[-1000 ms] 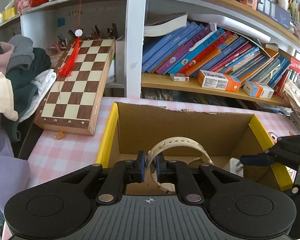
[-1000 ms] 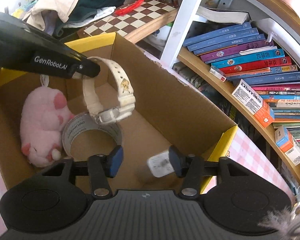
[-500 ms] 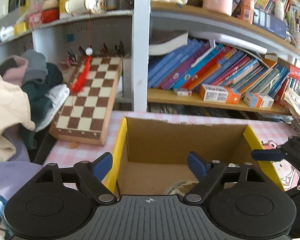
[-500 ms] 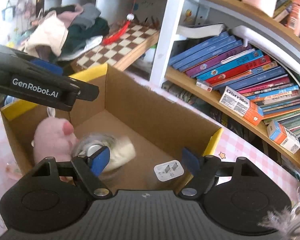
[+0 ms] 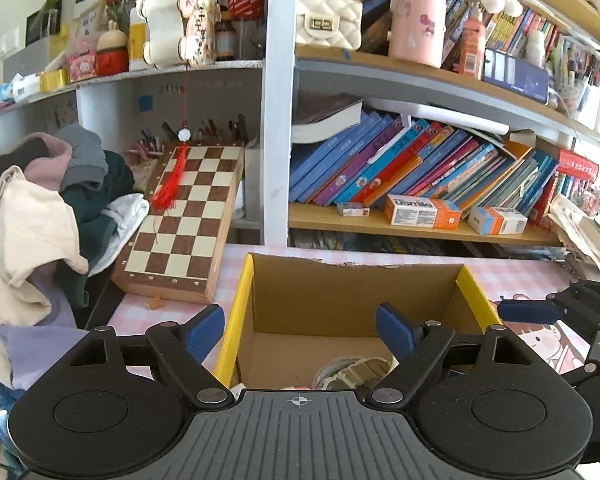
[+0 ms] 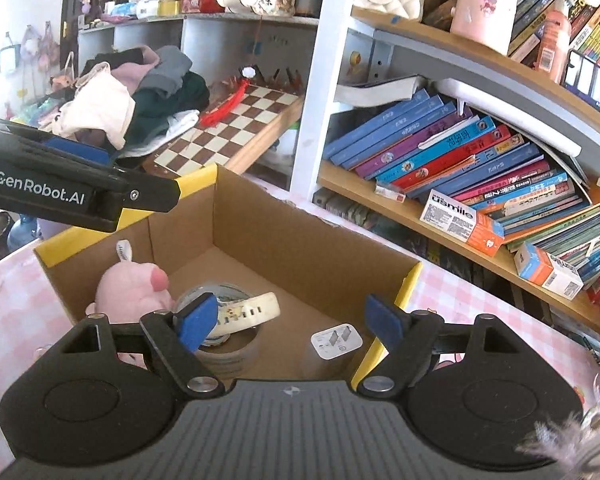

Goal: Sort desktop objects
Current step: 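Raise both tools out of the box and back toward the table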

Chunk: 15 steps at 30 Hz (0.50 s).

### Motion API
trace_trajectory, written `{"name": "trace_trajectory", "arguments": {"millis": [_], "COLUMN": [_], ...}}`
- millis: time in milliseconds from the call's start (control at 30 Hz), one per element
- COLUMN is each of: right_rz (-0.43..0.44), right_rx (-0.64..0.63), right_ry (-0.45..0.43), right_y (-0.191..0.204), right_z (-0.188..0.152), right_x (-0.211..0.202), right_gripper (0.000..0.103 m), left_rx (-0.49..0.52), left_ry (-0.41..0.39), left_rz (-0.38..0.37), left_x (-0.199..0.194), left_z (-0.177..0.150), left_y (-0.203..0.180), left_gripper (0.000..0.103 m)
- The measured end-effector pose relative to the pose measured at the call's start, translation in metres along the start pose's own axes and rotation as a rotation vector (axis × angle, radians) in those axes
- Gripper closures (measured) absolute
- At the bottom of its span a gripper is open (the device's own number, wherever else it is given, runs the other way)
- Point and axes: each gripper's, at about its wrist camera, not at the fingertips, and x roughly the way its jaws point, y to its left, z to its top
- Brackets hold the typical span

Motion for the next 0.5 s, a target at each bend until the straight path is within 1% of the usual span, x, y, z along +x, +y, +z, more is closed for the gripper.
{"name": "trace_trajectory", "arguments": {"millis": [300,500], "right_rz": [-0.016,-0.053], "right_rx": [-0.004,0.012], "right_ry": [-0.026,-0.038], "right_y": [0.016,0.028], "right_z": [-0.006,-0.013], "right_x": [-0.02,-0.035], "right_gripper": [0.02,0.018], "left_rx": [-0.009,-0.03], "left_ry": [-0.023,-0.023], "left_rz": [0.001,-0.014], "left_x": [-0.027,-0.042], "left_z": [-0.011,-0.022], "left_y": [0.005,0.013], "left_gripper": [0.017,0.017]}}
